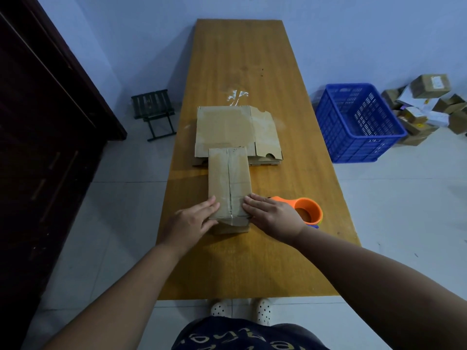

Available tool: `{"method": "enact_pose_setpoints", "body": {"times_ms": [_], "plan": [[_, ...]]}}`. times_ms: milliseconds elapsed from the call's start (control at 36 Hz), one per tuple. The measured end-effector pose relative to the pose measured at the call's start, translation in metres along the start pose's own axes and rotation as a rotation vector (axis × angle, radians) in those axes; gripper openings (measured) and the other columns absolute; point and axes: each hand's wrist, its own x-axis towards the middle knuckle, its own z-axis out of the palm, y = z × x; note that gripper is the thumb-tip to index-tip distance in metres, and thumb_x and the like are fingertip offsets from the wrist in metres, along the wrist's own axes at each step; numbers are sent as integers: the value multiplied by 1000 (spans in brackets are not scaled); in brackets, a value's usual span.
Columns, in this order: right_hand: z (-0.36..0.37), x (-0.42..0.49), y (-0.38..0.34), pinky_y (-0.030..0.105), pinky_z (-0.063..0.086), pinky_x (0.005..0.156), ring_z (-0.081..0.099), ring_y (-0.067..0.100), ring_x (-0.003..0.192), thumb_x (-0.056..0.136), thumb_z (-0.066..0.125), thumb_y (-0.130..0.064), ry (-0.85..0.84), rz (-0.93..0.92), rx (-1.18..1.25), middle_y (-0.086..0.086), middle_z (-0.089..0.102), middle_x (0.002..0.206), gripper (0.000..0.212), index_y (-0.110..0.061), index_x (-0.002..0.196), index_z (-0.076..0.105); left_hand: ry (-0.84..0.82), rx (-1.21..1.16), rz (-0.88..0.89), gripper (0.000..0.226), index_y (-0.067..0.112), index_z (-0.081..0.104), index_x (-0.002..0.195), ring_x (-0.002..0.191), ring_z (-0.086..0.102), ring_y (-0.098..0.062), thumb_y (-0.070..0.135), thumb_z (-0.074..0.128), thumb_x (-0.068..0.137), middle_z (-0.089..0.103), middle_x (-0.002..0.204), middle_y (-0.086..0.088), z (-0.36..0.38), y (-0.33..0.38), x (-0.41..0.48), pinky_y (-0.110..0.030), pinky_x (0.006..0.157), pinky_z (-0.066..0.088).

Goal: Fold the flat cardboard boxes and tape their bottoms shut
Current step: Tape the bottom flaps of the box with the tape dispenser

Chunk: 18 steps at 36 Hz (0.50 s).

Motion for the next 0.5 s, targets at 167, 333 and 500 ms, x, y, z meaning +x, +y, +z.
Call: {"method": "enact_pose_setpoints", "body": {"times_ms": [167,333,500], "plan": [[3,-1,-1,41,58,86,63,30,114,81,75,-15,25,26,15,15,66,121,39,-2,117,67,83,68,103,55,14,68,117,80,72,-27,23,85,66,65,122,-1,8,-3,-1,-38,66,60],[5,3,2,40,59,83,65,29,110,88,57,-28,27,27,19,13,68,118,36,-4,113,69,161,105,148,54,12,69,114,73,72,-26,23,86,64,67,120,-3,13,-5,-1,-36,61,59],[9,2,1,40,60,77,65,27,110,91,53,-29,51,35,12,11,68,118,36,-5,113,69,214,65,102,54,10,68,116,77,72,-27,16,86,65,65,122,-4,24,-4,-2,-38,66,60]]}}
